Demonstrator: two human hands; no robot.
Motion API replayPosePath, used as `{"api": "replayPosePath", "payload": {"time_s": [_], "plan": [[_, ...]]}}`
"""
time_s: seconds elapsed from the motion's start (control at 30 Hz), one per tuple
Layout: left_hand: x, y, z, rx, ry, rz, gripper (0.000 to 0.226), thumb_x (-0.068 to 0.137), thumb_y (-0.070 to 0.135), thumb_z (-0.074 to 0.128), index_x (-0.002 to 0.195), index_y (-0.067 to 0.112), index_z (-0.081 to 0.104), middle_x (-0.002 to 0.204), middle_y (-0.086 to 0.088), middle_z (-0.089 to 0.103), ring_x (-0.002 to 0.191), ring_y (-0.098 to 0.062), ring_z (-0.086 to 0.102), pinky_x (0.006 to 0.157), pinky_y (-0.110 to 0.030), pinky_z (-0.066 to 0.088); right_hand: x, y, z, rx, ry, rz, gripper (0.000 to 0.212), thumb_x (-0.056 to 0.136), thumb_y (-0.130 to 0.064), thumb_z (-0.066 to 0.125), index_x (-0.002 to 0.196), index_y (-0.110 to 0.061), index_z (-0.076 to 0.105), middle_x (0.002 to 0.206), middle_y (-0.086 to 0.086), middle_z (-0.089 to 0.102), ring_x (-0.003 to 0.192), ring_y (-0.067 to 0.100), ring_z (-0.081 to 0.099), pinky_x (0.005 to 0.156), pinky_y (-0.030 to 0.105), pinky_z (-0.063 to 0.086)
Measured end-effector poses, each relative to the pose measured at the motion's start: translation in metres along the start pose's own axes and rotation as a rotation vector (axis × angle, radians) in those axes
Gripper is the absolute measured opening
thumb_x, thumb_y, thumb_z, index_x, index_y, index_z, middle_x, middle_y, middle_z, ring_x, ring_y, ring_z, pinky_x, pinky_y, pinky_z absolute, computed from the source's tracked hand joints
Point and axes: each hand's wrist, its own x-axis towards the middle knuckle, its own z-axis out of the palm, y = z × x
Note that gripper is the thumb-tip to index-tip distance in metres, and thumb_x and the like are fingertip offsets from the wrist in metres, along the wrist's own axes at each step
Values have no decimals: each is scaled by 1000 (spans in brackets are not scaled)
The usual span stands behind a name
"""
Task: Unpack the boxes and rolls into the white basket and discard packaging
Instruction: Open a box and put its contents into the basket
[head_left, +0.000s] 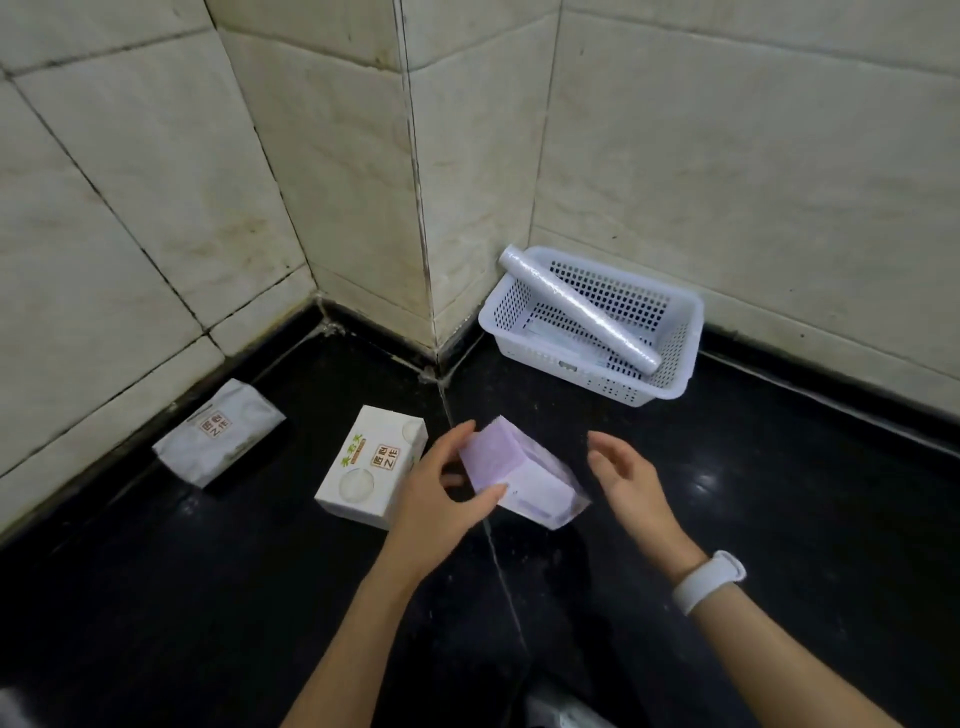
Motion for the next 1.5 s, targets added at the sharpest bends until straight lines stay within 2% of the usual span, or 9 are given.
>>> {"api": "replayPosePath", "payload": {"time_s": [0.13, 0.33, 0.43, 0.73, 0.97, 1.1, 1.23, 1.4, 1.5], "plan": [[-5, 3, 3, 172, -16, 150, 64, 76, 19, 71, 130, 37, 40, 126, 21, 46, 120, 1, 44, 99, -21, 39, -13, -5, 4, -232, -306, -209, 53, 86, -6, 54, 129, -33, 40, 139, -2, 42, 124, 11, 42, 107, 31, 34], [-3, 6, -2, -58, -74, 76, 61, 78, 13, 70, 124, 40, 41, 120, 14, 54, 109, 8, 51, 85, -4, 44, -25, -22, 11, -261, -565, -292, 69, 85, -22, 60, 136, -45, 20, 142, -18, 38, 129, -2, 35, 108, 25, 31], [-3, 13, -3, -171, -63, 40, 53, 72, 23, 67, 117, 41, 46, 119, 11, 57, 108, 3, 55, 84, -11, 48, -28, -26, 15, -218, -586, -235, 74, 82, -24, 64, 137, -44, 18, 133, -20, 46, 124, 0, 42, 105, 31, 36], [-2, 21, -13, 485, -114, 169, 61, 72, 52, 69, 126, 30, 50, 114, 16, 47, 107, -3, 44, 91, -21, 36, -25, -32, 14, -398, -620, -308, 76, 82, -18, 65, 138, -39, 17, 128, -6, 40, 118, 5, 41, 103, 22, 32], [-4, 7, -21, 647, -113, 248, 73, 71, 69, 32, 125, 26, 56, 110, 11, 61, 108, -5, 46, 107, -29, 23, -24, -23, 16, -419, -656, -300, 72, 86, -18, 60, 142, -28, 16, 136, -5, 36, 124, 10, 37, 109, 30, 31], [-9, 17, -21, 492, 34, 194, 40, 90, 42, 42, 98, 10, 65, 92, 7, 60, 90, -6, 43, 95, -27, 31, -23, -13, 17, -390, -707, -267, 73, 85, -15, 59, 141, -35, 16, 139, -8, 32, 129, 10, 34, 113, 36, 29], [-7, 16, -13, 211, 172, -63, 9, 94, 26, 47, 88, 21, 52, 76, 13, 52, 73, -6, 48, 62, -20, 37, -26, -9, 18, -409, -681, -249, 70, 87, -10, 55, 141, -32, 17, 141, -12, 31, 130, 5, 32, 113, 28, 27], [-5, 4, -1, -115, 279, -269, 12, 94, 27, 48, 85, 24, 56, 86, 9, 56, 81, -6, 53, 65, -19, 43, -35, -3, 18, -435, -426, -451, 53, 86, -17, 53, 132, -33, 34, 128, -15, 38, 121, 1, 38, 101, 12, 31], [-4, -5, 3, -203, 301, -313, 10, 93, 28, 49, 100, 24, 55, 104, 0, 58, 90, -10, 56, 71, -23, 47, -37, 4, 22, -659, -230, -683, 31, 86, -30, 45, 117, -27, 51, 112, -7, 47, 104, 5, 41, 87, 20, 40]]}}
